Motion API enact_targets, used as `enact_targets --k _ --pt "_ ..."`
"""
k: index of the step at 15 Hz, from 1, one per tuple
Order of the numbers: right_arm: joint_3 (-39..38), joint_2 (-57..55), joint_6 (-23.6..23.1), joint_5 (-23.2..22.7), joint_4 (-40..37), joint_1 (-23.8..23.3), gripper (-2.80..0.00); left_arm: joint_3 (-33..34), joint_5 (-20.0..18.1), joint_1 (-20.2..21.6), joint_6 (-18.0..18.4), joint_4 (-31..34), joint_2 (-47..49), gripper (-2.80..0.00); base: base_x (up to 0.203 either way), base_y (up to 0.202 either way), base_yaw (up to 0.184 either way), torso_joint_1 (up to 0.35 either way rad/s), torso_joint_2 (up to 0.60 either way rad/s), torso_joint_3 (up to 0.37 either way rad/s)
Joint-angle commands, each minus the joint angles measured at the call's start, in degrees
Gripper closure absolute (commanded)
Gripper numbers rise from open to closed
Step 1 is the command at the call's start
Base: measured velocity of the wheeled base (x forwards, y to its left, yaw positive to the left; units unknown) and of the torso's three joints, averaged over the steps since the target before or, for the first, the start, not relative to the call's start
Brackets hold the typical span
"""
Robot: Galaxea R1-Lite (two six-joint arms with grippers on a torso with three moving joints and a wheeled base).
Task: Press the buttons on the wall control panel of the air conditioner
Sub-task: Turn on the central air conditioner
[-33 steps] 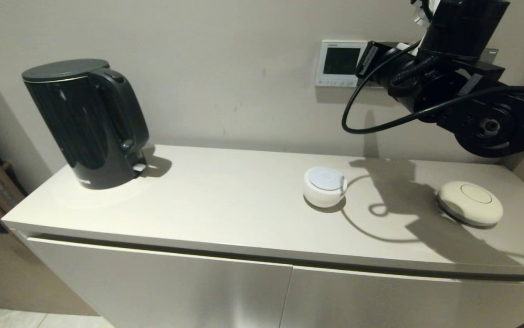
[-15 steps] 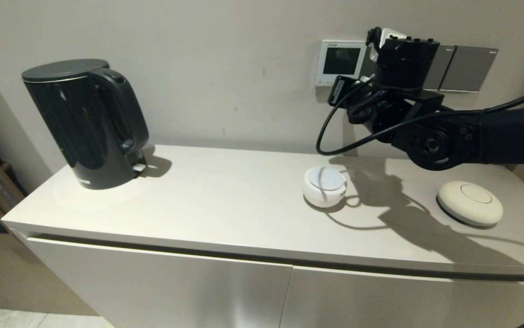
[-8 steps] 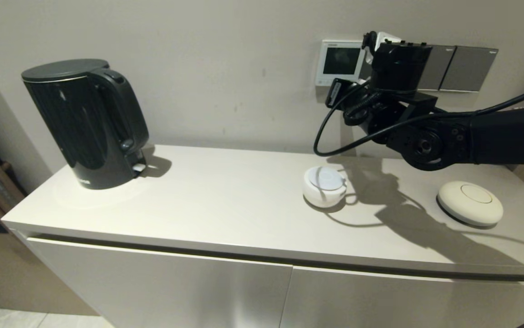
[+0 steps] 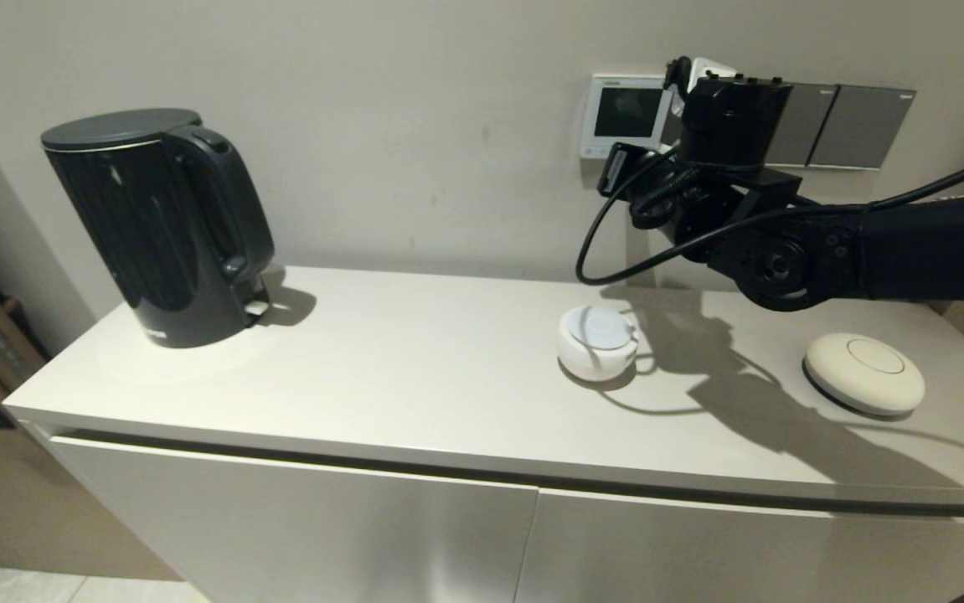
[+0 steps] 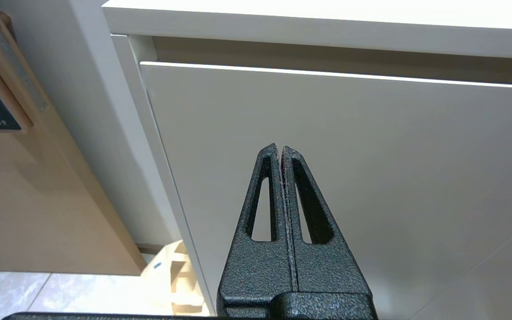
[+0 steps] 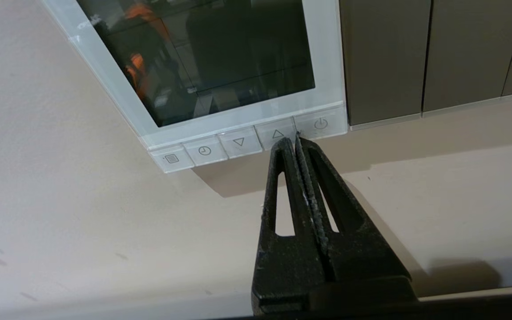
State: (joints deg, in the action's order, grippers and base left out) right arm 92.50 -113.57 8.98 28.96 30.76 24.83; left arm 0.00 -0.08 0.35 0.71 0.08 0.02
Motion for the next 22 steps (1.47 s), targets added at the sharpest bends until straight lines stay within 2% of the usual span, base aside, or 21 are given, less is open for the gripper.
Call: enact_targets --k 1,10,16,22 --pt "0.6 -0.6 0.1 0.2 0.3 -0.6 0.0 0.0 0.0 0.1 0.0 0.0 0.0 0.0 0.0 0.0 0.0 0.0 0.0 0.0" --pt "-0.4 -0.2 0.0 0.5 0.3 -0.7 0.0 0.0 0.0 0.1 0.0 0.0 0.0 0.0 0.0 0.0 0.0 0.0 0.0 0.0" --pt "-2.8 2.1 0.0 0.8 0.4 2.6 0.0 0.0 0.0 0.0 0.0 0.0 0.0 0.0 0.0 0.0 0.0 0.0 0.0 0.0" --pt "-2.8 3.2 -0.5 0.9 0.4 2.0 0.0 0.0 0.0 0.0 0.0 0.0 0.0 0.0 0.0 0.0 0.0 0.0 0.0 0.0"
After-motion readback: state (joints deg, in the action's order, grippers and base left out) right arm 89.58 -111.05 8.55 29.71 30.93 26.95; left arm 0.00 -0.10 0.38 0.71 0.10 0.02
